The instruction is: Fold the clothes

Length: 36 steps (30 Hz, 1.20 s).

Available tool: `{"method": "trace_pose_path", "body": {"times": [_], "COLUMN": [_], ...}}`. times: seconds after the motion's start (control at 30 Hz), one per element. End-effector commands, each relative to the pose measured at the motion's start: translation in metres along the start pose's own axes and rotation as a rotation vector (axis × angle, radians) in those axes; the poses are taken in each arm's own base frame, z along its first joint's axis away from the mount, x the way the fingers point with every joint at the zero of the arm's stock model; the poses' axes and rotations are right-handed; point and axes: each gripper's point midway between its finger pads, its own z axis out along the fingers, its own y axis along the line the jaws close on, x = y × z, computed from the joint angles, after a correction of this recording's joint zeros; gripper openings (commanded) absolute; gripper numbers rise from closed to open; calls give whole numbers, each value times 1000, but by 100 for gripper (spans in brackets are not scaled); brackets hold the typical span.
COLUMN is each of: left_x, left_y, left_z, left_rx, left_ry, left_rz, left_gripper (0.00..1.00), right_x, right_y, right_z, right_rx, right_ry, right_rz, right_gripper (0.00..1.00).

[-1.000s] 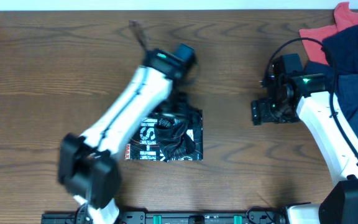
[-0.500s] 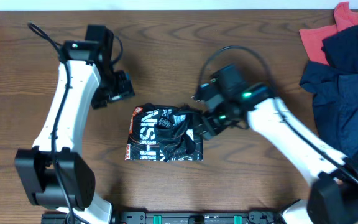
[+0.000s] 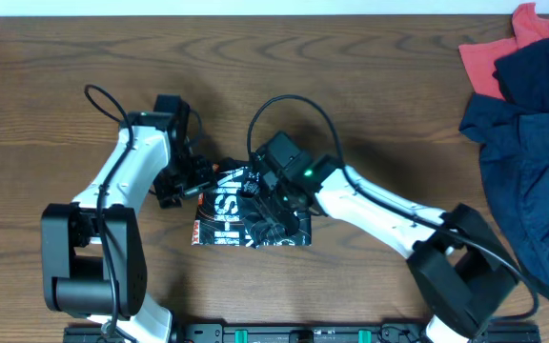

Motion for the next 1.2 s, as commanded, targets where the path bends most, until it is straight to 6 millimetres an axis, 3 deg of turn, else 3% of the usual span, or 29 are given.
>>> {"method": "trace_pose_path", "body": {"times": [0.0, 0.17, 0.37, 0.53, 0.6, 0.67, 0.73, 0.8, 0.83, 1.03, 1.17], "left_x": [6, 7, 11, 13, 13, 12, 11, 11, 11, 11, 11], "left_y": [3, 7, 11, 13, 13, 12, 12, 12, 12, 12, 12], "left_z": [12, 32, 49, 55, 55, 55, 55, 55, 55, 55, 55], "left_rx": [-1, 7, 13, 13, 14, 15, 16, 16, 16, 16, 16], "left_ry": [24, 4, -10, -11, -13, -16, -18, -18, -17, -17, -17], "left_rz": [7, 10, 12, 13, 13, 13, 14, 14, 13, 13, 13], "left_gripper": [75, 77, 78, 79, 79, 78, 79, 79, 79, 79, 79], "right_x": [3, 12, 34, 47, 46, 34, 18, 7, 2, -10, -10], "right_y": [-15, -24, -49, -76, -80, -66, -37, -21, -18, -17, -21], "right_z": [9, 11, -7, -45, -57, -57, -53, -50, -50, -45, -27], "right_rx": [99, 142, 296, 463, 485, 393, 232, 145, 133, 137, 146], "right_ry": [6, 39, 90, 67, 40, 14, -8, -35, -53, -102, -81], "right_rz": [87, 142, 273, 402, 441, 379, 257, 201, 196, 186, 189], "right_gripper": [50, 2, 1, 1, 6, 28, 54, 71, 74, 67, 62]}}
